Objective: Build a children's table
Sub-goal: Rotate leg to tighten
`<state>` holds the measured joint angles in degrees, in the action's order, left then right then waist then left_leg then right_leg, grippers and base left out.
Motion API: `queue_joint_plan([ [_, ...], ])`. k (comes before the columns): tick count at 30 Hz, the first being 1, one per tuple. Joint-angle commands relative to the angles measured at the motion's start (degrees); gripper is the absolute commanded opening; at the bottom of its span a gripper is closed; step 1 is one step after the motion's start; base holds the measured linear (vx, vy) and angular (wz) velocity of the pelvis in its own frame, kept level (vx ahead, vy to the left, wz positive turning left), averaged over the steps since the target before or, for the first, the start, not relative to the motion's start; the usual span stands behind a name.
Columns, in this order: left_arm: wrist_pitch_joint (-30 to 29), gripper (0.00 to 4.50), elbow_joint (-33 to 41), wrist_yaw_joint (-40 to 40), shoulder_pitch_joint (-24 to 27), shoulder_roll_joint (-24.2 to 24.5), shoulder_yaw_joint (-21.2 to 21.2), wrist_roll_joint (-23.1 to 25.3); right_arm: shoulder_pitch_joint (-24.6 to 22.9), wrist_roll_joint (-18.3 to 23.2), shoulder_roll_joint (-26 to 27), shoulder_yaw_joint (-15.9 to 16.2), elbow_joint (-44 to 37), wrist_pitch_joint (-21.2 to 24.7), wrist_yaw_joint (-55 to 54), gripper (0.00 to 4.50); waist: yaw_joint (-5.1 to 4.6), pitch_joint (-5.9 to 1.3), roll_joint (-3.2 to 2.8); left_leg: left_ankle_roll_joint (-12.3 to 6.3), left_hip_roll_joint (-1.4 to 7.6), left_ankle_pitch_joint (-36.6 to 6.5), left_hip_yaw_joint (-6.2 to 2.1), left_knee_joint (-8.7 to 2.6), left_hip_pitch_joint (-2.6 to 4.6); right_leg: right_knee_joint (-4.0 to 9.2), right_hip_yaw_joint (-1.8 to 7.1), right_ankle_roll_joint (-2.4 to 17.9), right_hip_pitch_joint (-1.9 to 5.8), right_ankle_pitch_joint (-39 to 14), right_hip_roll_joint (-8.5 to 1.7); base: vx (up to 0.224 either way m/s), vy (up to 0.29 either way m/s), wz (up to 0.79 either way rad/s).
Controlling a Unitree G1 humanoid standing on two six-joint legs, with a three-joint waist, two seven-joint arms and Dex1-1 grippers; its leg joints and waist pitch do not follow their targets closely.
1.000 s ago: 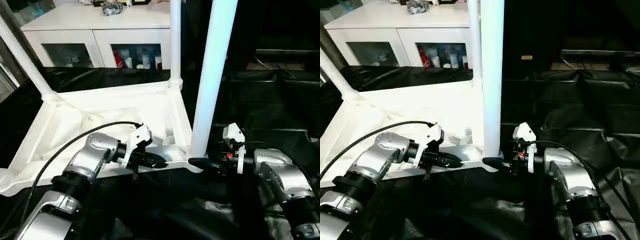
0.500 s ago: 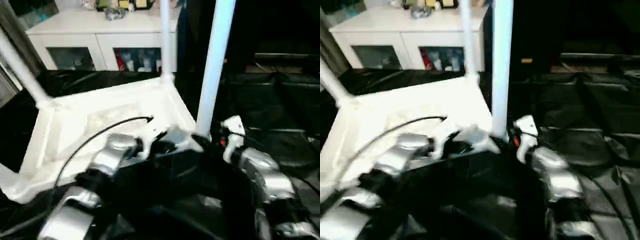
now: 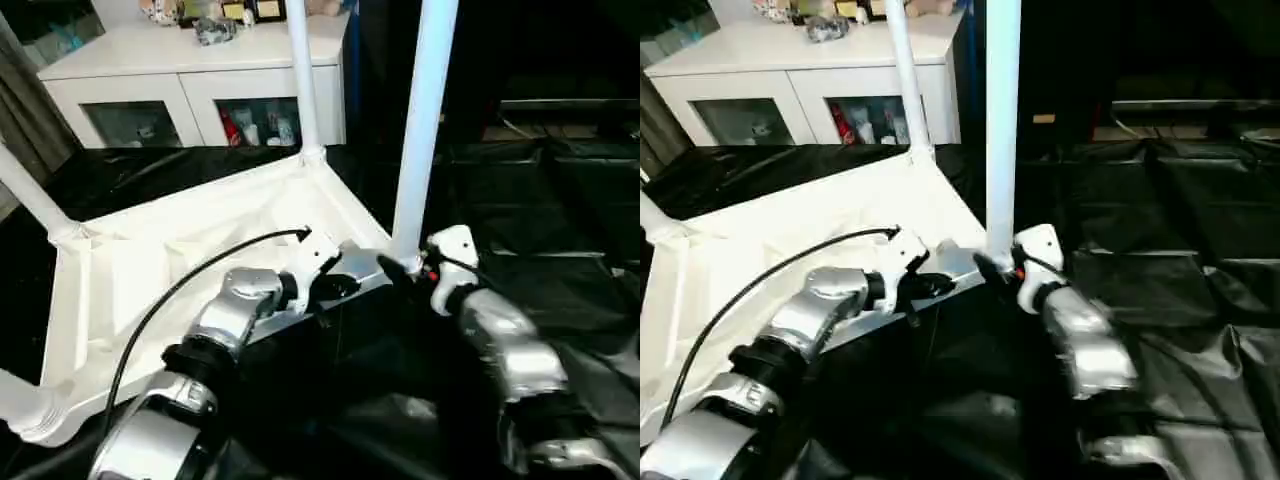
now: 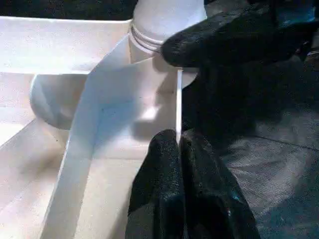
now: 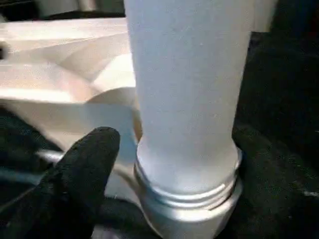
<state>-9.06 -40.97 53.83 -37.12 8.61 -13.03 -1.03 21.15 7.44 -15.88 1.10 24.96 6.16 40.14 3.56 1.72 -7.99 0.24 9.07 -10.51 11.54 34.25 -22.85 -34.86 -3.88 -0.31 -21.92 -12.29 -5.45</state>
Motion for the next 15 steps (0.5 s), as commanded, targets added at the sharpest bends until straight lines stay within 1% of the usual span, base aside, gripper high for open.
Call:
queue_joint_plan([
  [1,1.6,0.0,3.8,6.0,-0.4,2.4,-0.8,-1.8,-2.2,2.1,-1.0,5.2,-1.7,2.0,10.1,3.93,0.29,-3.77,0.9,-7.36,4.11,-8.3,-2.37,-3.36,1.06,3.38,2.1,14.6,2.36,3.3,-4.1,0.0,0.0,0.0],
  [2,1.9,0.0,4.7,9.0,0.2,3.7,-1.3,-2.1,-2.3,2.6,-2.2,4.7,-2.3,2.2,12.1,3.93,0.38,-3.79,0.82,-8.05,4.18,-7.7,-2.46,-3.35,0.9,3.24,2.04,14.9,2.44,4.1,-4.2,0.0,0.0,0.0],
  [3,1.9,0.0,4.7,9.0,0.2,3.7,-1.3,-2.1,-2.3,2.6,-2.2,4.7,-2.3,2.2,12.1,3.93,0.41,-3.89,0.83,-9.12,4.13,-6.5,-2.4,-3.05,0.74,2.98,1.87,15.1,2.42,5.7,-4.07,0.0,0.0,0.0],
  [4,2.0,0.0,5.7,12.2,0.8,5.3,-1.9,-2.5,-2.2,3.4,-3.7,4.2,-2.8,2.9,14.3,3.93,0.27,-3.69,0.81,-9.59,4.11,-6.6,-2.32,-3.05,0.61,3.04,1.8,15.4,2.22,5.3,-4.11,0.0,0.0,0.0],
  [5,2.0,0.0,5.8,12.8,0.9,5.7,-2.0,-2.5,-2.2,3.6,-4.2,4.0,-2.9,3.1,15.0,3.93,0.31,-3.66,0.88,-9.44,4.07,-7.1,-2.4,-3.09,0.61,3.15,1.72,15.4,2.36,4.2,-4.11,0.0,0.0,0.0],
  [6,2.0,0.0,6.1,14.0,1.1,6.4,-2.2,-2.5,-2.1,4.0,-4.9,3.8,-3.2,3.4,16.2,3.93,0.28,-3.5,0.82,-8.94,4.18,-9.0,-2.32,-3.28,0.78,3.45,1.74,15.4,2.17,0.8,-4.04,0.0,0.0,0.0],
  [7,1.8,0.0,6.5,15.9,1.3,7.6,-2.4,-2.6,-2.1,5.0,-6.2,3.8,-3.8,4.2,18.4,3.93,0.24,-3.23,1.69,-8.03,4.37,-10.7,-2.24,-3.64,0.85,3.86,1.85,15.2,2.08,-2.8,-3.93,0.0,0.0,0.0],
  [8,1.5,0.0,6.8,17.6,1.4,8.6,-2.4,-2.9,-2.1,5.8,-7.6,4.0,-4.4,5.0,20.8,3.93,0.39,-3.21,1.67,-7.57,4.39,-11.4,-2.3,-3.7,0.89,3.8,1.89,15.2,2.16,-4.5,-4.05,0.0,0.0,0.0],
  [9,1.4,0.0,7.0,18.5,1.4,9.2,-2.3,-3.0,-2.1,6.3,-8.4,4.2,-4.8,5.5,22.3,3.93,0.62,-3.18,1.22,-6.82,4.54,-11.9,-2.35,-3.81,1.13,3.92,1.98,14.8,2.07,-6.7,-4.0,0.0,0.0,0.0],
  [10,0.9,0.0,7.3,19.4,1.4,9.6,-2.3,-3.3,-2.1,6.7,-9.0,4.5,-5.0,5.9,23.5,3.93,0.54,-3.01,1.24,-6.15,4.69,-12.2,-2.41,-4.05,1.14,3.91,2.07,14.8,1.91,-7.2,-3.83,0.0,0.0,0.0],
  [11,0.9,0.0,7.3,19.4,1.4,9.6,-2.3,-3.3,-2.1,6.7,-9.0,4.5,-5.0,5.9,23.5,3.93,0.57,-3.05,1.14,-5.78,4.76,-12.5,-2.43,-4.11,1.19,3.85,2.08,14.9,1.92,-7.2,-3.86,0.0,0.0,0.0],
  [12,0.7,0.0,7.5,19.7,1.4,10.0,-2.5,-3.3,-2.1,6.7,-9.3,4.6,-5.0,6.1,24.1,3.68,0.71,-3.04,1.12,-5.08,4.75,-13.1,-2.28,-4.09,1.48,3.92,2.17,15.1,1.59,-6.9,-3.88,0.0,0.0,0.0],
  [13,0.4,0.0,8.1,20.6,1.5,10.6,-2.9,-3.3,-1.9,7.0,-10.0,4.9,-4.9,6.5,25.7,3.61,0.83,-3.16,1.41,-4.87,4.71,-12.4,-2.33,-4.1,1.36,3.69,2.19,15.3,1.84,-5.6,-3.89,0.0,0.0,0.0],
  [14,0.4,0.0,8.1,20.6,1.5,10.6,-2.9,-3.3,-1.9,7.0,-10.0,4.9,-4.9,6.5,25.7,3.61,1.03,-3.2,1.37,-4.96,4.73,-12.1,-2.33,-4.08,1.36,3.6,2.24,15.4,1.86,-5.0,-3.99,0.0,0.0,0.0],
  [15,0.3,0.0,8.3,20.9,1.6,11.0,-3.1,-3.3,-1.7,7.2,-10.2,4.9,-4.8,6.9,26.7,3.5,1.15,-3.26,1.33,-5.26,4.66,-11.1,-2.25,-3.92,1.27,3.44,2.24,15.5,1.86,-3.7,-4.04,0.0,0.0,0.0],
])
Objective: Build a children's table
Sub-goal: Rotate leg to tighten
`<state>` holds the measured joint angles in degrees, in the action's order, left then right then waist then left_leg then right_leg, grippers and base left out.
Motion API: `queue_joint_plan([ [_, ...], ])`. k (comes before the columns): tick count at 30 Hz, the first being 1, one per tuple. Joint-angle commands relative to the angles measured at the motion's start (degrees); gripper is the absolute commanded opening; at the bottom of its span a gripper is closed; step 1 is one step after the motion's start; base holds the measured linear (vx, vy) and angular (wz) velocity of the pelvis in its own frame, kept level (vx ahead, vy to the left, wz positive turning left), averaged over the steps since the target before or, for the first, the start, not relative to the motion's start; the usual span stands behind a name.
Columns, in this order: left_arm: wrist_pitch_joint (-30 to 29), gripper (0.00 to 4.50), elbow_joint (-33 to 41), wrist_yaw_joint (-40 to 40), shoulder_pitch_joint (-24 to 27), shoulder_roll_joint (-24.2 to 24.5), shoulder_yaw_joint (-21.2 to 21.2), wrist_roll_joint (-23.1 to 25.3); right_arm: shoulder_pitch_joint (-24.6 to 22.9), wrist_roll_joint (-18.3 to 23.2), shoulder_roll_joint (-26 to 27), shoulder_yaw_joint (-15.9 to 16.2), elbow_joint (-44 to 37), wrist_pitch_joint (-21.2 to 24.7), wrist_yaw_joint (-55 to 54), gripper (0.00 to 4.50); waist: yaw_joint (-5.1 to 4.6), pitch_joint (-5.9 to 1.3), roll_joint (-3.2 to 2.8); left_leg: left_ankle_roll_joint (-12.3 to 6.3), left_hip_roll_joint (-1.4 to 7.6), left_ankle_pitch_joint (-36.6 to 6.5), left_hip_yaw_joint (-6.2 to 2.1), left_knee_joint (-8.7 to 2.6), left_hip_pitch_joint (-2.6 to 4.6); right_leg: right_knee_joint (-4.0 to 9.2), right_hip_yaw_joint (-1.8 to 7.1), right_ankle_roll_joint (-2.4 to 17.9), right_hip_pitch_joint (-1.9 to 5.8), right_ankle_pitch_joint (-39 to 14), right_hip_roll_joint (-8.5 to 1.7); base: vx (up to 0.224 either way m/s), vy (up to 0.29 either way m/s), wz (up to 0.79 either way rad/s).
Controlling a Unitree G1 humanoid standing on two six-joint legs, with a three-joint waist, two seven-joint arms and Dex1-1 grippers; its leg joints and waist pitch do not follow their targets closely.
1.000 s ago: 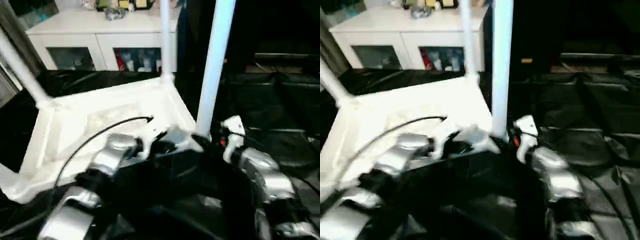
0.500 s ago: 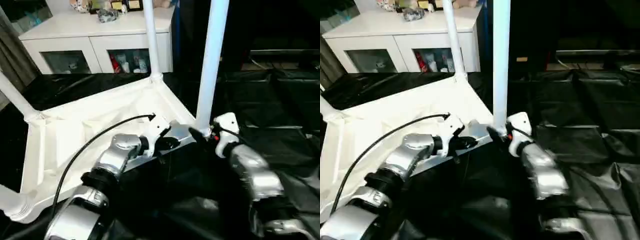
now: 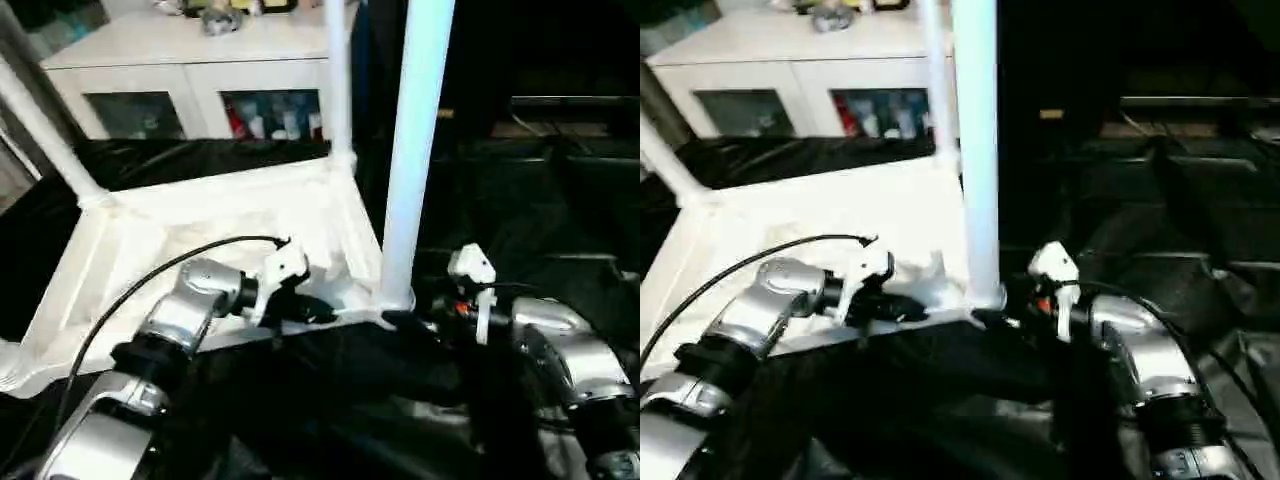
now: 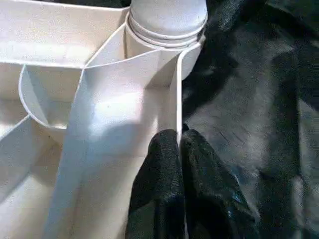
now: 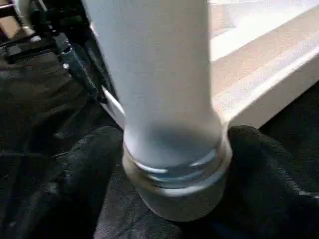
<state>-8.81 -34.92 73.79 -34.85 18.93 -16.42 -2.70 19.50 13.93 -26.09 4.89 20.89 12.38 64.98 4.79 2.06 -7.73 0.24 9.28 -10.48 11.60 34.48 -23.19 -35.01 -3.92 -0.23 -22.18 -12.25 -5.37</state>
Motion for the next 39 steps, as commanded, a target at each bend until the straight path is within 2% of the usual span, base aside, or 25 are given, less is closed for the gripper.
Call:
queue_joint_plan([
  [1,0.2,0.0,2.4,1.0,-0.6,0.7,0.2,-1.6,0.0,0.8,-0.1,1.1,-0.8,0.8,2.2,3.5,0.13,-3.68,1.29,-5.8,4.43,-10.0,-2.24,-3.95,1.6,3.48,2.32,15.6,2.11,-2.5,-4.23,0.0,0.0,0.0],
  [3,0.3,0.0,2.5,0.9,-0.4,0.6,0.2,-1.6,0.1,0.8,0.0,1.2,-0.7,0.6,2.5,3.18,0.44,-3.72,1.46,-6.46,4.28,-8.7,-2.12,-3.7,1.5,3.48,2.3,15.6,2.1,-1.7,-4.3,0.0,0.0,0.0],
  [6,0.1,0.0,2.9,1.0,-0.2,0.5,0.2,-1.7,0.2,0.8,0.1,1.5,-0.7,0.3,2.6,3.05,0.55,-3.71,1.37,-6.81,4.28,-8.3,-2.2,-3.67,1.44,3.47,2.19,15.3,2.1,-2.3,-4.23,0.0,0.0,0.0],
  [11,0.5,0.0,3.0,0.2,0.4,-0.1,0.3,-1.0,0.0,0.2,0.5,2.2,-1.0,-0.9,2.1,3.05,0.53,-3.7,1.56,-6.71,4.31,-8.4,-2.22,-3.67,1.46,3.54,2.2,15.1,2.11,-3.7,-4.21,0.0,0.0,0.0],
  [12,0.4,0.0,3.3,-0.9,0.8,-0.6,0.1,-0.8,0.0,-0.3,1.3,2.3,-0.7,-1.2,1.2,3.05,0.51,-3.72,1.75,-6.77,4.3,-8.2,-2.17,-3.62,1.44,3.54,2.22,15.0,2.09,-3.7,-4.21,0.0,0.0,0.0],
  [14,0.2,0.0,3.7,-1.5,1.1,-1.1,0.0,-0.7,0.2,0.2,2.0,1.9,-0.5,-0.1,1.0,3.73,0.52,-3.67,1.78,-7.01,4.26,-8.0,-2.17,-3.6,1.39,3.57,2.22,15.0,2.07,-4.0,-4.2,0.0,0.0,0.0],
  [16,0.1,0.0,3.9,-1.8,1.3,-1.3,0.0,-0.7,0.2,0.6,2.3,2.0,-0.7,0.4,1.3,3.73,0.54,-3.66,1.8,-7.15,4.26,-7.9,-2.15,-3.59,1.42,3.63,2.2,14.9,2.02,-4.7,-4.15,0.0,0.0,0.0],
  [19,0.2,0.0,3.9,-2.1,1.3,-1.5,-0.1,-0.6,0.4,-0.6,2.3,2.6,-0.7,-1.3,0.9,4.06,0.59,-3.71,1.94,-6.86,4.32,-7.9,-2.2,-3.63,1.47,3.59,2.22,14.6,2.0,-5.3,-4.12,0.0,0.0,0.0],
  [21,0.4,0.0,3.8,-2.2,1.2,-1.5,-0.1,-0.5,0.6,-1.1,2.6,2.7,-0.3,-2.7,0.4,4.06,0.58,-3.73,1.9,-6.85,4.29,-7.6,-2.2,-3.6,1.45,3.51,2.22,14.6,1.98,-4.5,-4.13,0.0,0.0,0.0],
  [26,0.6,0.0,3.5,-2.7,1.0,-1.3,0.0,-0.3,0.9,-0.9,2.4,2.8,-0.4,-1.8,1.4,4.06,0.66,-3.79,1.97,-7.41,4.2,-6.9,-2.13,-3.42,1.44,3.46,2.22,14.7,2.04,-3.8,-4.14,0.0,0.0,0.0],
  [35,0.6,0.0,3.7,-3.3,1.4,-1.2,0.1,-0.3,0.6,-0.4,2.8,2.6,-0.5,-2.2,1.4,3.42,0.92,-3.85,2.03,-7.61,4.24,-6.4,-2.16,-3.32,1.49,3.37,2.2,14.6,2.01,-3.8,-4.1,0.0,0.0,0.0],
  [36,0.6,0.0,3.7,-3.7,1.4,-1.3,0.1,-0.2,0.5,-0.4,3.0,2.9,-0.7,-2.2,1.2,3.28,0.93,-3.85,2.26,-7.69,4.26,-6.3,-2.13,-3.34,1.46,3.38,2.19,14.6,2.02,-3.7,-4.06,0.0,0.0,0.0],
  [37,0.6,0.0,3.7,-4.2,1.4,-1.3,0.1,-0.1,0.4,-0.3,3.3,2.9,-0.7,-2.1,0.9,3.15,1.02,-3.86,2.11,-7.74,4.23,-6.2,-2.13,-3.29,1.44,3.33,2.19,14.6,1.97,-3.7,-4.08,0.0,0.0,0.0],
  [39,0.7,0.0,3.5,-5.3,1.5,-1.6,0.1,0.4,0.1,-0.3,3.8,2.8,-0.8,-1.4,0.0,3.0,1.05,-3.84,2.23,-7.76,4.23,-5.8,-2.15,-3.3,1.4,3.29,2.22,14.5,1.99,-3.6,-4.09,0.0,0.0,0.0],
])
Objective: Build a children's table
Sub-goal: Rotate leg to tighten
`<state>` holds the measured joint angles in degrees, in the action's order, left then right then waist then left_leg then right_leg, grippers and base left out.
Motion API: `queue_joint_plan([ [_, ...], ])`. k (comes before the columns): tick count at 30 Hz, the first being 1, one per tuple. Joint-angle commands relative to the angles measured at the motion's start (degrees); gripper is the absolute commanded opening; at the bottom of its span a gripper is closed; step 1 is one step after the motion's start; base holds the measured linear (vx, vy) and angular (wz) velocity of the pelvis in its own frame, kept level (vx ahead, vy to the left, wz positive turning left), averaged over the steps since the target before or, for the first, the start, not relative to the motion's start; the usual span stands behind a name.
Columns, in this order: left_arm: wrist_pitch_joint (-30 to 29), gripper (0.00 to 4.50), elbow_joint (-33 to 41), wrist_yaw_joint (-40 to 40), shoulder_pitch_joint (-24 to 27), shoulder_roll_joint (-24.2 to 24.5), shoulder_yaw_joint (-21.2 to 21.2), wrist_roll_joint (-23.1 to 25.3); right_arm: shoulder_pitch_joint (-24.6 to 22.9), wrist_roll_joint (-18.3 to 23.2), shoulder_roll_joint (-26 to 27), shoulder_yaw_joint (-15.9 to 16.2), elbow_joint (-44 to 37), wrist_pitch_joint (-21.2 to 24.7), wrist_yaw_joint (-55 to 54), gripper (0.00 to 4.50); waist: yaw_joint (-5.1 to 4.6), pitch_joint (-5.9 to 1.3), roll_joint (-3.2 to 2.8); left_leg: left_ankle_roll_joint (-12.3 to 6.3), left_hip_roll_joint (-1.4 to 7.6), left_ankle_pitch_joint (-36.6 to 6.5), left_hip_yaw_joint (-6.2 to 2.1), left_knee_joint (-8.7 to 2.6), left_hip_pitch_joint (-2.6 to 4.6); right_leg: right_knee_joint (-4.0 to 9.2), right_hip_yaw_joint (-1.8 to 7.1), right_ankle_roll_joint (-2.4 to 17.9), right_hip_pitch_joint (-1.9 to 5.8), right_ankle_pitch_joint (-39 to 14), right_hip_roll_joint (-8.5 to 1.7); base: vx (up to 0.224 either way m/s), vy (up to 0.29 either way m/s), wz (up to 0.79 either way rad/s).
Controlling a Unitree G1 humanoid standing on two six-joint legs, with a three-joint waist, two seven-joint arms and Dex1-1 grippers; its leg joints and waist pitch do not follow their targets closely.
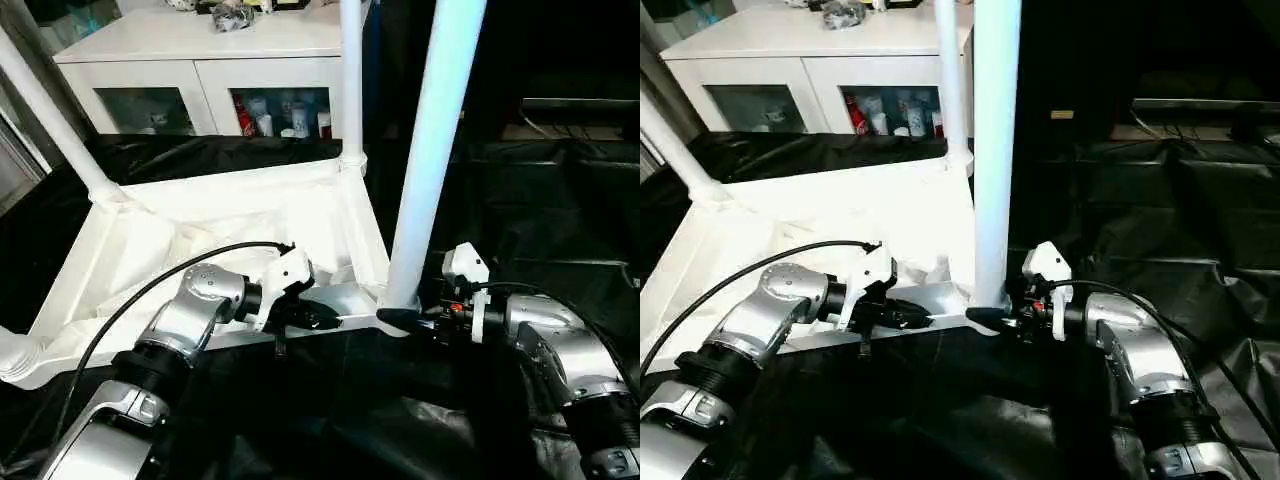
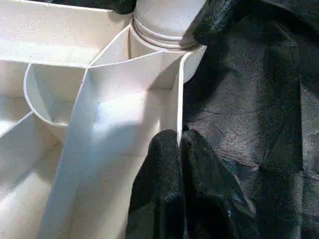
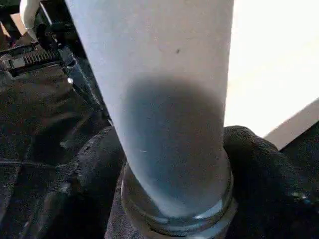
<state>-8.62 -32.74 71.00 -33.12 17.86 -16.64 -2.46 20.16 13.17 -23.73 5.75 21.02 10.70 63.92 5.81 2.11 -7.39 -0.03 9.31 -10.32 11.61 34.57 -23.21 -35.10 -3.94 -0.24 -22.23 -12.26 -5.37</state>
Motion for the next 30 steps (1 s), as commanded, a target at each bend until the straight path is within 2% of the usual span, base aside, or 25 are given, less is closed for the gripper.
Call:
queue_joint_plan([
  [1,0.5,0.0,1.1,-3.2,-0.3,-0.6,0.4,0.4,-0.6,0.3,1.6,1.9,-0.8,0.3,0.4,3.0,0.03,-3.89,1.85,-7.36,4.21,-6.3,-2.15,-3.4,1.48,3.46,2.23,14.4,1.99,-4.1,-4.09,0.0,0.0,0.0],
  [5,0.0,0.0,-2.1,-11.4,-1.6,-3.2,1.2,2.7,-0.6,-3.8,4.8,1.4,2.4,-2.0,-9.6,2.7,-0.16,-3.6,1.93,-6.11,4.19,-8.1,-2.16,-3.66,1.54,3.91,2.33,14.0,1.82,-7.0,-4.11,0.0,0.0,0.0],
  [7,-0.7,0.0,-3.8,-16.4,-2.5,-5.3,1.6,3.8,-0.4,-6.7,7.3,1.4,4.9,-3.4,-16.7,2.68,-0.52,-3.31,1.92,-3.67,4.11,-11.3,-2.27,-4.06,1.8,4.49,2.46,13.0,1.71,-11.7,-4.27,0.0,0.0,0.0],
  [8,-1.0,0.0,-5.0,-19.4,-3.2,-7.0,1.7,4.3,-0.3,-8.1,9.1,1.5,6.3,-3.0,-21.0,2.66,-0.7,-3.18,1.6,-2.87,4.13,-12.4,-2.26,-4.28,2.02,4.67,2.48,12.8,1.52,-13.2,-4.18,0.0,0.0,0.0],
  [9,-1.5,0.0,-5.8,-21.5,-3.6,-8.4,1.8,4.5,-0.2,-8.9,10.6,1.8,7.1,-3.0,-23.7,2.64,-1.24,-2.76,1.81,-1.18,4.03,-16.1,-2.29,-4.69,2.3,5.21,2.45,12.0,1.37,-17.3,-4.06,0.0,0.0,0.0],
  [10,-2.1,0.0,-7.5,-25.6,-4.8,-11.4,1.9,4.9,0.0,-10.1,13.9,1.9,8.4,-2.2,-29.5,2.64,-1.55,-2.55,1.73,0.42,3.93,-19.2,-2.56,-4.99,2.59,5.52,2.49,10.9,1.49,-21.6,-4.17,0.0,0.0,0.0],
  [11,-2.3,0.0,-8.2,-27.2,-5.4,-12.9,1.9,5.0,0.2,-10.4,15.6,2.0,8.8,-1.8,-31.8,2.64,-1.77,-2.36,1.73,1.16,3.91,-20.7,-2.64,-5.18,2.74,5.73,2.53,10.3,1.36,-23.6,-4.18,0.0,0.0,0.0],
  [12,-2.3,0.0,-8.5,-27.6,-5.6,-13.3,1.8,5.0,0.3,-10.5,16.2,2.1,8.9,-1.7,-32.5,2.64,-2.14,-1.97,1.7,2.46,3.82,-24.6,-2.84,-5.43,3.26,6.35,2.54,9.1,1.04,-27.7,-4.21,0.0,0.0,0.0],
  [13,-2.3,0.0,-8.7,-28.1,-5.8,-13.8,1.8,5.1,0.4,-10.6,16.7,2.1,9.1,-1.5,-33.3,2.64,-2.25,-1.98,1.7,3.19,3.76,-27.1,-3.11,-5.43,3.73,6.7,2.68,8.0,0.94,-30.4,-4.44,0.0,0.0,0.0],
  [14,-2.4,0.0,-9.4,-29.4,-6.5,-15.3,1.9,5.0,0.9,-11.4,18.3,2.7,9.7,-1.8,-35.2,2.64,-2.41,-1.8,1.44,3.51,3.72,-28.7,-3.21,-5.45,3.97,7.0,2.67,7.6,0.77,-31.5,-4.5,0.0,0.0,0.0],
  [15,-2.4,0.0,-10.0,-30.3,-7.0,-16.5,1.9,5.0,1.3,-12.4,19.2,3.5,10.2,-2.4,-36.5,2.64,-2.93,-1.73,1.52,4.05,3.55,-30.7,-3.37,-5.63,4.22,7.19,2.47,6.8,0.77,-32.6,-4.32,0.0,0.0,0.0],
  [17,-1.8,0.0,-11.3,-31.0,-8.1,-18.4,1.5,5.3,2.6,-15.4,20.0,5.9,11.8,-5.9,-37.6,2.64,-3.67,-1.81,1.45,4.15,3.54,-31.4,-3.66,-6.18,3.83,7.26,2.34,6.4,1.3,-30.6,-4.2,0.0,0.0,0.0],
  [18,-1.2,0.0,-12.2,-31.0,-8.6,-19.0,1.4,5.7,3.4,-15.3,20.5,5.4,12.6,-7.2,-38.4,2.99,-3.58,-2.07,1.58,3.87,3.5,-30.8,-3.57,-6.07,3.96,7.23,2.51,6.6,1.22,-29.1,-4.33,0.0,0.0,0.0],
  [19,-1.0,0.0,-12.3,-30.8,-8.8,-19.1,1.4,5.8,3.7,-14.5,20.8,4.6,12.7,-7.2,-38.4,2.99,-3.91,-1.91,1.2,3.35,3.35,-30.4,-3.53,-6.12,3.75,7.27,2.63,7.1,1.21,-28.3,-4.33,0.0,0.0,0.0],
  [20,-0.7,0.0,-12.5,-30.1,-8.9,-19.0,1.3,5.8,3.8,-12.4,21.1,3.0,12.5,-6.9,-37.6,3.33,-3.88,-2.05,0.89,2.97,3.4,-30.0,-3.69,-6.15,3.61,7.09,2.64,7.5,1.51,-27.5,-4.48,0.0,0.0,0.0],
  [22,0.5,0.0,-11.9,-26.7,-8.8,-17.9,1.0,5.5,3.5,-9.9,19.8,1.9,10.7,-6.9,-33.4,3.31,-4.2,-2.21,1.08,1.48,3.51,-28.7,-3.56,-6.21,3.12,6.96,2.73,8.4,1.83,-24.3,-4.44,0.0,0.0,0.0],
  [23,0.8,0.0,-11.6,-25.1,-8.6,-17.2,0.7,5.4,3.0,-9.1,18.6,2.1,9.6,-7.3,-30.7,3.5,-4.19,-2.29,1.02,1.18,3.57,-28.1,-3.51,-6.17,3.09,6.87,2.79,8.9,1.81,-23.1,-4.48,0.0,0.0,0.0],
  [24,1.6,0.0,-11.1,-22.4,-8.3,-15.9,0.4,5.2,2.2,-7.8,16.5,2.4,7.6,-7.5,-26.4,3.5,-4.13,-2.41,1.18,0.23,3.56,-26.5,-3.35,-6.08,2.86,6.77,2.78,9.5,2.1,-20.9,-4.44,0.0,0.0,0.0],
  [26,2.0,0.0,-10.2,-17.9,-7.5,-13.6,-0.2,4.8,0.9,-5.2,13.2,2.2,4.8,-7.0,-19.8,3.5,-3.43,-3.1,1.17,-1.99,3.88,-21.1,-3.08,-5.71,2.57,6.12,2.92,10.9,2.65,-13.7,-4.49,0.051,-0.014,0.06],
  [28,3.1,0.0,-8.8,-13.1,-6.3,-10.9,-0.7,4.2,-0.4,-3.6,9.3,2.3,2.4,-6.9,-13.4,3.5,-3.0,-3.79,1.1,-6.17,3.88,-11.8,-2.77,-4.7,1.59,4.7,2.5,13.9,3.02,-2.2,-4.56,0.025,-0.011,0.0],
  [30,4.3,0.0,-8.0,-9.1,-5.7,-8.5,-0.9,3.9,-1.4,-2.5,5.8,2.2,1.2,-8.4,-7.3,3.5,-2.6,-3.91,1.15,-9.01,3.87,-8.8,-2.54,-4.03,1.28,4.13,2.19,14.9,3.09,1.8,-4.57,0.054,-0.024,0.0],
])
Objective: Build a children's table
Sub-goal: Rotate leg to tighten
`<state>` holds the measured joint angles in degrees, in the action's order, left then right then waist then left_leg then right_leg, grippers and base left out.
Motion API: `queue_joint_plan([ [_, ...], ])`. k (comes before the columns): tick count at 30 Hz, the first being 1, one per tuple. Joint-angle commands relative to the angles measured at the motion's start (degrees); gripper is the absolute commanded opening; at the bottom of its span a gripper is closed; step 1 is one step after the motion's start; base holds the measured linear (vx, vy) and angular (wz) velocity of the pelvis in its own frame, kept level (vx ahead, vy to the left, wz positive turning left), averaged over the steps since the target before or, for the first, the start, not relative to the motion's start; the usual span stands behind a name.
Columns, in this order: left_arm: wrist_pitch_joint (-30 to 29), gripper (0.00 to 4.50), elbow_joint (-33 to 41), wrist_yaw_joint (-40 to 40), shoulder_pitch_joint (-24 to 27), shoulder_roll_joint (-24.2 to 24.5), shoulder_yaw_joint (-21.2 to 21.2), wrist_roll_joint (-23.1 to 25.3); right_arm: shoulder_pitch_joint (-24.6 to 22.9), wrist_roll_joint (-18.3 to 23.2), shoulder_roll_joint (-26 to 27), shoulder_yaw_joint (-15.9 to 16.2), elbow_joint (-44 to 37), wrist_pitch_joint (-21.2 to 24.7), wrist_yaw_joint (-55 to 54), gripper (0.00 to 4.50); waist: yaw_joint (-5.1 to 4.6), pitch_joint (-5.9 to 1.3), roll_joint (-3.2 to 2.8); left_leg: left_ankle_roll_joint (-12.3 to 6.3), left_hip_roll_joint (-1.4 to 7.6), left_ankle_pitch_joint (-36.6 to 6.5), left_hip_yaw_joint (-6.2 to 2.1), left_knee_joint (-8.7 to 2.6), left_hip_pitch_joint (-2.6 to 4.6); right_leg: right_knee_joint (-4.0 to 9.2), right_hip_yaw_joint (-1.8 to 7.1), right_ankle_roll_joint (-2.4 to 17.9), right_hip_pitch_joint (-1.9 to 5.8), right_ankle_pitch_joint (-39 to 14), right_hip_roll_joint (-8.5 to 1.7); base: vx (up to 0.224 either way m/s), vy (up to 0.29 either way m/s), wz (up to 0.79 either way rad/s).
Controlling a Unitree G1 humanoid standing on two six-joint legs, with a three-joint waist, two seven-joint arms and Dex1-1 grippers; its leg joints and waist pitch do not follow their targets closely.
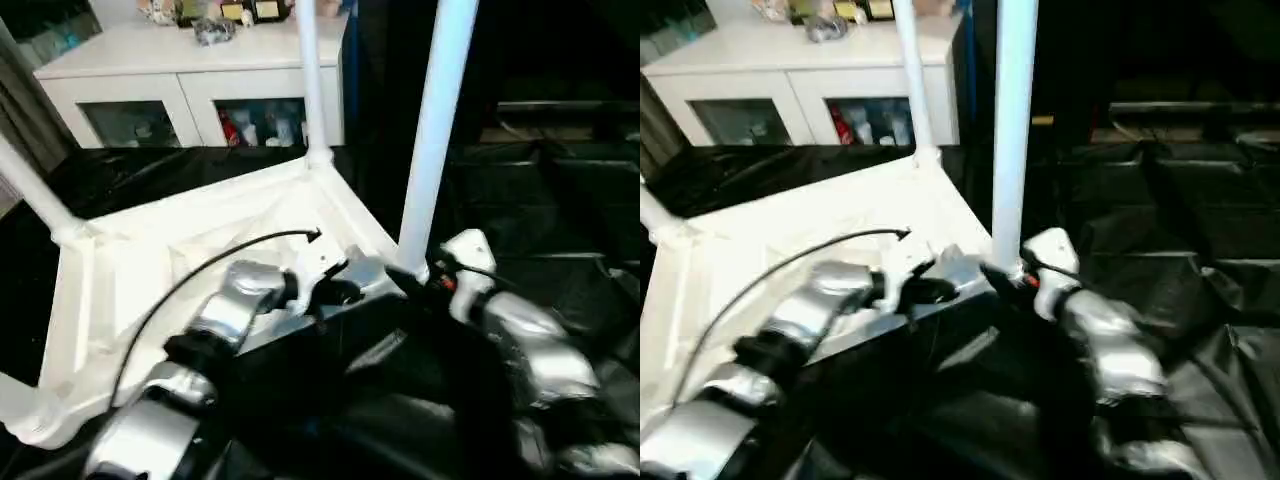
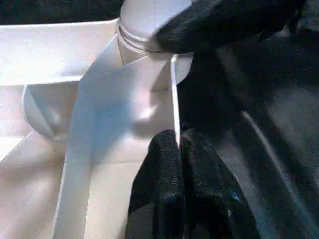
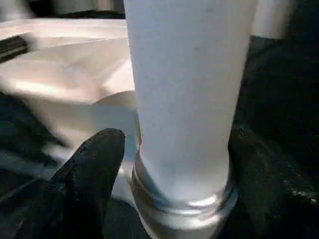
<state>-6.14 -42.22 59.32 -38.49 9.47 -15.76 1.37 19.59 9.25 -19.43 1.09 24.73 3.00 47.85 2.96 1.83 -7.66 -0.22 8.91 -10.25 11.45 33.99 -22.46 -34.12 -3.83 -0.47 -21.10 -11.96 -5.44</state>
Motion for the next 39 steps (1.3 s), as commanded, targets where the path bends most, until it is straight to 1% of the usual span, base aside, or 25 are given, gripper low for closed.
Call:
queue_joint_plan([
  [1,1.8,0.0,1.5,2.6,-0.3,-0.1,-1.8,0.0,-0.8,1.4,1.5,6.9,-2.5,-0.7,8.8,3.5,0.43,-3.72,1.3,-9.35,4.31,-8.5,-2.34,-3.29,0.56,3.11,2.02,15.4,1.92,1.9,-4.54,0.0,0.0,0.0],
  [2,2.4,0.0,1.9,4.1,0.0,0.8,-1.8,-0.1,-1.1,1.7,0.3,6.9,-2.7,-1.8,10.7,3.5,0.61,-3.77,1.23,-9.89,4.37,-7.7,-2.19,-3.07,0.62,2.97,1.99,15.7,1.71,2.6,-4.48,0.0,0.0,0.0],
  [3,2.6,0.0,3.0,7.3,0.7,2.5,-1.8,-0.9,-1.4,2.2,-1.6,6.8,-3.0,-2.0,13.4,3.5,0.85,-3.97,1.83,-10.28,4.42,-6.4,-2.27,-2.91,0.44,2.74,1.88,15.7,1.9,3.1,-4.49,0.0,0.0,0.0],
  [4,2.6,0.0,3.3,8.3,0.9,2.9,-1.6,-1.2,-1.5,2.5,-2.2,6.7,-3.1,-1.7,14.3,3.5,1.16,-4.24,1.62,-11.11,4.43,-4.2,-2.25,-2.5,0.42,2.32,1.85,15.7,1.68,5.0,-4.3,0.0,0.0,0.0],
  [5,2.3,0.0,3.9,10.0,1.1,3.5,-1.1,-1.9,-1.5,2.9,-3.1,6.5,-3.2,-1.4,15.7,3.5,1.13,-4.13,1.85,-11.59,4.49,-3.6,-2.19,-2.49,0.3,2.25,1.86,15.8,1.51,5.5,-4.17,0.0,0.0,0.0],
  [6,2.2,0.0,4.1,10.8,1.2,3.8,-0.8,-2.4,-1.5,3.2,-3.6,6.4,-3.4,-1.1,16.6,3.5,1.26,-3.82,1.76,-11.8,4.45,-4.5,-2.14,-2.52,0.17,2.37,1.72,16.0,1.33,3.7,-4.15,0.0,0.0,0.0],
  [7,1.9,0.0,4.6,12.3,1.3,4.3,-0.8,-3.0,-1.5,3.4,-3.9,6.3,-3.6,-0.7,17.4,3.5,1.3,-3.74,2.0,-11.59,4.5,-5.4,-2.07,-2.55,0.22,2.49,1.76,15.9,1.21,2.1,-4.14,0.0,0.0,0.0],
  [8,1.7,0.0,5.3,14.1,1.6,5.3,-1.2,-3.3,-1.3,3.6,-4.3,6.2,-3.7,-0.4,18.1,3.5,1.41,-3.52,1.67,-10.61,4.7,-7.7,-2.16,-2.9,0.39,2.82,1.79,15.8,1.05,-2.1,-4.15,0.0,0.0,0.0],
  [10,2.0,0.0,5.7,15.4,2.0,6.4,-1.6,-3.4,-1.1,3.6,-4.6,6.2,-3.7,-0.3,19.0,3.5,1.57,-3.21,1.53,-7.44,5.04,-12.3,-2.2,-3.62,0.95,3.29,2.05,15.2,0.69,-8.3,-3.87,0.0,0.0,0.0],
  [11,2.3,0.0,5.6,15.6,2.0,6.7,-1.6,-3.3,-1.0,3.7,-4.7,6.2,-3.6,-0.4,19.4,3.37,1.62,-3.13,2.01,-6.88,5.03,-13.0,-2.1,-3.71,1.0,3.43,2.14,15.1,0.64,-9.0,-3.84,0.0,0.0,0.0],
  [13,2.7,0.0,5.4,16.0,1.9,7.3,-1.6,-3.2,-0.5,3.9,-4.7,6.2,-3.2,-0.5,20.6,3.15,2.14,-3.08,1.78,-4.93,5.1,-14.1,-2.04,-3.91,1.25,3.45,2.39,14.8,0.5,-10.3,-4.04,0.0,0.0,0.0],
  [15,3.0,0.0,5.3,16.1,1.9,7.7,-1.6,-2.8,0.1,4.2,-4.7,6.6,-2.8,-0.5,21.6,3.07,2.2,-3.11,2.34,-4.55,5.08,-13.4,-2.01,-3.99,1.12,3.29,2.47,14.7,0.6,-9.1,-4.09,0.0,0.0,0.0],
  [16,3.0,0.0,5.3,15.9,1.9,7.9,-1.7,-2.5,0.3,4.1,-4.7,6.8,-2.7,-0.4,21.9,2.83,2.24,-3.17,2.13,-4.7,4.98,-12.6,-2.03,-3.89,0.92,3.11,2.45,14.8,0.78,-8.4,-4.27,0.0,0.0,0.0],
  [17,3.1,0.0,5.3,15.7,1.9,8.1,-1.8,-2.2,0.4,4.0,-4.7,6.9,-2.6,-0.4,22.1,2.83,2.25,-3.19,2.13,-4.82,4.98,-12.2,-2.02,-3.85,0.92,3.1,2.45,14.7,0.77,-8.0,-4.28,0.0,0.0,0.0],
  [18,3.2,0.0,5.3,15.7,2.0,8.1,-1.8,-1.9,0.5,3.9,-4.8,7.0,-2.3,-0.4,22.3,2.76,2.23,-3.24,2.39,-5.22,4.95,-11.1,-2.0,-3.75,0.85,2.94,2.45,14.9,0.8,-6.8,-4.28,0.0,0.0,0.0],
  [21,3.1,0.0,5.5,15.6,2.3,8.1,-1.5,-2.0,0.7,4.0,-5.0,7.5,-2.1,-0.1,22.7,2.47,2.35,-3.31,2.66,-6.31,4.82,-9.2,-1.88,-3.42,0.7,2.85,2.41,15.1,0.87,-5.5,-4.35,0.0,0.0,0.0],
  [24,3.0,0.0,5.7,15.5,2.6,8.1,-1.5,-2.0,0.7,3.9,-5.1,7.7,-2.1,0.0,23.1,2.42,2.43,-3.34,2.83,-7.11,4.89,-8.3,-1.92,-3.34,0.7,2.72,2.31,15.1,0.85,-5.1,-4.27,0.0,0.0,0.0],
  [27,3.2,0.0,5.3,12.5,2.9,7.5,-1.8,-0.8,0.6,2.9,-4.5,7.5,-1.3,-0.9,21.2,2.39,2.42,-3.23,2.91,-6.95,4.87,-9.0,-1.9,-3.4,0.72,2.87,2.31,15.1,0.75,-5.9,-4.2,0.0,0.0,0.0],
  [29,2.8,0.0,3.3,6.7,2.2,6.3,-1.5,1.1,0.7,1.1,-2.8,6.7,0.4,-1.4,15.3,2.39,2.34,-3.06,3.07,-6.14,4.89,-10.3,-1.89,-3.57,0.83,3.09,2.39,14.8,0.61,-7.6,-4.21,0.0,0.0,0.0],
  [31,2.3,0.0,0.8,-0.1,0.9,3.9,-0.1,1.8,0.9,-0.7,-0.1,5.2,2.9,-0.4,6.7,2.29,1.83,-2.47,3.06,-2.8,4.74,-15.2,-1.93,-4.11,1.37,4.07,2.51,13.7,0.29,-15.5,-4.25,0.0,0.0,0.0],
  [33,1.7,0.0,0.1,-2.8,0.5,2.7,0.5,1.8,1.0,-1.4,1.2,4.5,4.0,0.5,2.3,2.1,1.66,-2.43,3.21,-0.56,4.75,-17.7,-2.26,-4.5,1.5,4.34,2.58,12.5,0.53,-19.5,-4.4,0.0,0.0,0.0],
  [35,0.0,0.0,-1.3,-7.9,-0.6,0.2,1.3,2.1,0.7,-2.7,3.9,3.6,5.4,0.9,-4.7,2.08,1.35,-2.34,3.03,0.65,4.78,-19.3,-2.35,-4.79,1.59,4.54,2.7,11.6,0.2,-20.3,-4.36,0.0,0.0,0.0],
  [36,-0.9,0.0,-2.4,-11.6,-1.5,-1.8,2.0,1.9,0.7,-3.7,6.1,2.9,6.5,0.6,-10.2,2.06,1.16,-2.28,2.57,1.5,4.71,-20.4,-2.41,-4.86,1.74,4.62,2.75,11.3,0.12,-20.7,-4.38,0.0,0.0,0.0],
  [38,-1.8,0.0,-4.1,-16.3,-2.9,-4.9,3.1,1.5,1.0,-5.3,9.9,2.2,8.0,0.0,-18.4,2.03,0.8,-2.14,2.9,2.32,4.5,-22.0,-2.45,-4.97,1.84,5.02,2.79,10.7,-0.1,-22.0,-4.33,0.0,0.0,0.0],
  [39,-1.8,0.0,-4.6,-17.7,-3.5,-6.8,3.1,1.2,1.3,-6.4,12.4,2.4,8.4,-0.7,-22.3,2.03,0.65,-2.0,2.29,3.09,4.33,-24.2,-2.65,-4.89,2.29,5.31,2.77,10.3,-0.44,-24.3,-4.5,0.0,0.0,0.0],
])
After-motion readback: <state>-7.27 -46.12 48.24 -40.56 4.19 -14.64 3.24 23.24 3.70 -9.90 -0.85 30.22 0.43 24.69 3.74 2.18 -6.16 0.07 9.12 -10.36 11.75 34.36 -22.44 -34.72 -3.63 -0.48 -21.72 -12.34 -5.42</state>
